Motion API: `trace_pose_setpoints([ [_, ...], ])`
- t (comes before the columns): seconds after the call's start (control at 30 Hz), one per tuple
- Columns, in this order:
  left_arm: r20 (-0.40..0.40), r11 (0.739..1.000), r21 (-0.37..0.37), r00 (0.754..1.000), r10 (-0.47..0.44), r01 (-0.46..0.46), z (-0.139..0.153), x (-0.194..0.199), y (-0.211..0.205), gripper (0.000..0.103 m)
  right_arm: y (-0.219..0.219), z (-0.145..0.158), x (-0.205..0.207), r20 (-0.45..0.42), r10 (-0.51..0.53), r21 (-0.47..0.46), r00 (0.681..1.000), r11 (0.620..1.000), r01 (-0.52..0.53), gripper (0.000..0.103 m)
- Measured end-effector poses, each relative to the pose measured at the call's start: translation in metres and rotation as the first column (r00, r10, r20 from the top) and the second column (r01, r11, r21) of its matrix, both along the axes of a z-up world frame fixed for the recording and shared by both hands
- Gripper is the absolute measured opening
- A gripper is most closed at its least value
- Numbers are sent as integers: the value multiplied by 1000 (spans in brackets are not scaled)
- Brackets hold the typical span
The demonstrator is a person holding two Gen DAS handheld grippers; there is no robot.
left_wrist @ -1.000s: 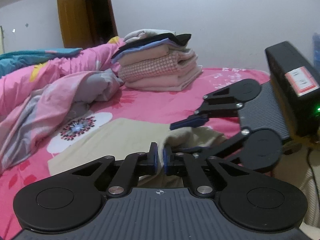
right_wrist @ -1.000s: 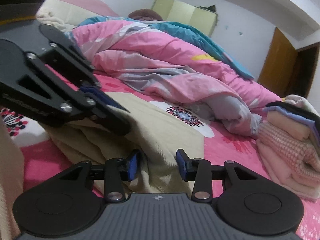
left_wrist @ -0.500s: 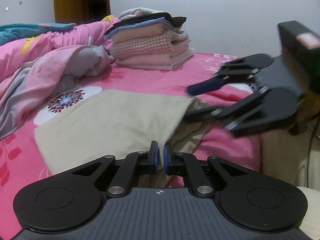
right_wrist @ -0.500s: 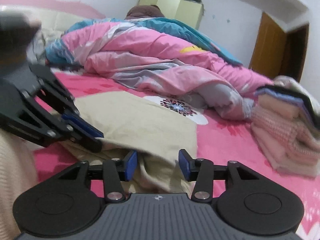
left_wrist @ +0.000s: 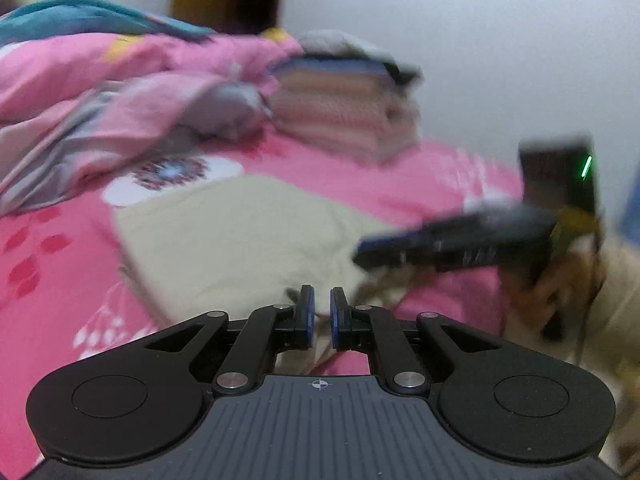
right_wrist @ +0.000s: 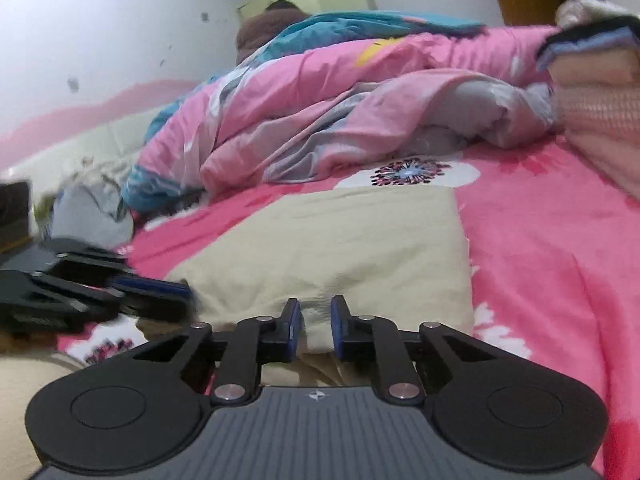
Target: Fold clothes
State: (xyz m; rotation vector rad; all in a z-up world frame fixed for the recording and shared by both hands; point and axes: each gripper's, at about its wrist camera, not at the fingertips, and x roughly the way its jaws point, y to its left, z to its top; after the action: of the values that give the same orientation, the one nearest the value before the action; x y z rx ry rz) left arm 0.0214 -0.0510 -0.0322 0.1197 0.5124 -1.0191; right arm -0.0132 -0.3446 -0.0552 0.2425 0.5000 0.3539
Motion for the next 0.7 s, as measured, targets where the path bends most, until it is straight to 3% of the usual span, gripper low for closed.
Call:
trace_pose_setpoints([
  [0.1, 41, 996, -45, 996, 77, -76, 13, -6, 9, 10, -8, -3, 1, -7, 2, 58, 1000, 998, -1, 14],
  [0.2, 70, 991, 67, 991, 112, -117, 3, -2, -7, 10, -12, -4, 3, -6, 4, 77, 1000, 997, -3, 13],
  [0.27, 45, 972, 177, 988, 146, -152, -15, 8, -20, 11, -13, -3, 2, -3, 3, 77, 1000, 997, -3, 13],
  [0.3, 31, 967, 193, 986, 163, -166, -21, 11, -21, 11, -12, -1, 1, -3, 1, 70, 1000, 998, -1, 14],
  [0.4, -14, 969, 159, 981, 194, -189, -21, 15, -14, 11, -7, 15, -10, 33, -6, 28, 999, 1000, 5, 16],
  [0.53, -37, 971, 140, 979, 201, -194, -22, 16, -6, 12, 4, 33, -19, 118, 80, 46, 990, 995, -86, 16],
  [0.7, -69, 974, 107, 975, 210, -202, -27, 18, -4, 14, 36, -12, 7, -2, 136, -89, 991, 987, -136, 13],
])
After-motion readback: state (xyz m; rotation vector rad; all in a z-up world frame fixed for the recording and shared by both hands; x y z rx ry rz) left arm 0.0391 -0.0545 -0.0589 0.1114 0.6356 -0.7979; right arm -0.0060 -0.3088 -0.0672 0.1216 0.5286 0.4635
